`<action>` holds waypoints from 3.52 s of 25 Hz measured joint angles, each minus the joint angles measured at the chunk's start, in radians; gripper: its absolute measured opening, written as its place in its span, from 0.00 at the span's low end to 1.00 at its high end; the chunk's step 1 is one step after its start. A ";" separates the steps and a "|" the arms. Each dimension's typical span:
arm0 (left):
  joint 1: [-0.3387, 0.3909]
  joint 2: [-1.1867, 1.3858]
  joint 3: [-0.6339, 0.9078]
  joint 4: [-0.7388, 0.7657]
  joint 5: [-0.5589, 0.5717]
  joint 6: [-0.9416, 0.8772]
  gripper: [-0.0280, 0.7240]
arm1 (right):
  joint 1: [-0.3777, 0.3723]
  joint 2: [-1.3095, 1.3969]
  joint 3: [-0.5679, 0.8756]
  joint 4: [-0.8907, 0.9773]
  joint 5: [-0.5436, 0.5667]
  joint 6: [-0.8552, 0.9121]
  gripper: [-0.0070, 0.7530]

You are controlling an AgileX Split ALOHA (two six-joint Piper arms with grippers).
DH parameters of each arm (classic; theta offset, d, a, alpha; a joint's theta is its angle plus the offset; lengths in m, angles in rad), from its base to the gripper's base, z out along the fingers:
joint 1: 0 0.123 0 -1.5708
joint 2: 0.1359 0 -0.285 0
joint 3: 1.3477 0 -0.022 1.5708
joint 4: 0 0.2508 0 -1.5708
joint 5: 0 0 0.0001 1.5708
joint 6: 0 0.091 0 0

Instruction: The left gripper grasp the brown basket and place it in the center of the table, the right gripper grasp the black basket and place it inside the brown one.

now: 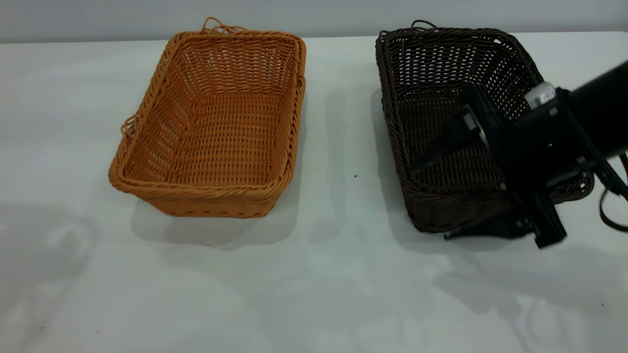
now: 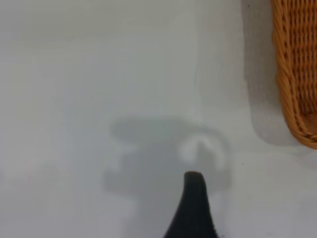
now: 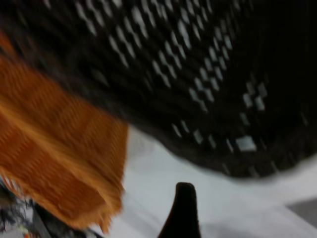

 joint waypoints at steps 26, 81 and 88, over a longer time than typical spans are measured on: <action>-0.017 0.349 -0.210 -0.038 -0.040 -0.003 0.78 | 0.001 0.022 -0.043 0.012 -0.438 0.272 0.79; -0.219 0.994 -0.515 -0.103 -0.315 0.282 0.14 | -0.145 -0.042 -0.233 -0.093 -0.376 0.135 0.12; -0.270 0.994 -0.516 -0.105 -0.418 0.640 0.14 | -0.255 -0.042 -0.442 -0.457 0.044 0.129 0.12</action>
